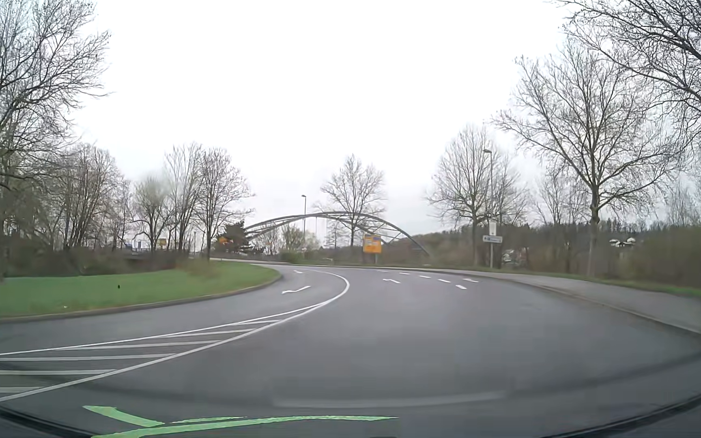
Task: Follow the waypoints while adhering to traffic rules and regulations
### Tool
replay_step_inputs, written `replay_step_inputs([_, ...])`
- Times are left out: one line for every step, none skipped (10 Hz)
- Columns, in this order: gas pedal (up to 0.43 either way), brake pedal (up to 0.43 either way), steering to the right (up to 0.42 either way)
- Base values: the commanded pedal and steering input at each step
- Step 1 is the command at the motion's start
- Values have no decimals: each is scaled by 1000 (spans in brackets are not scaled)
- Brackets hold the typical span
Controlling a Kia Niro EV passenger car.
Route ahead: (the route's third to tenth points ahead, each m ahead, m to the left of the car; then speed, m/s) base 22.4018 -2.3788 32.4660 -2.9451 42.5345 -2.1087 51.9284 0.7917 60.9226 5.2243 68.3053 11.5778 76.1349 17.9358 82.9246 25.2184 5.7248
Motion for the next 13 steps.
replay_step_inputs([429,0,74])
replay_step_inputs([429,0,71])
replay_step_inputs([429,0,69])
replay_step_inputs([429,0,66])
replay_step_inputs([429,0,65])
replay_step_inputs([429,0,64])
replay_step_inputs([429,0,61])
replay_step_inputs([429,0,51])
replay_step_inputs([429,0,37])
replay_step_inputs([429,0,27])
replay_step_inputs([421,0,20])
replay_step_inputs([409,0,12])
replay_step_inputs([398,0,3])
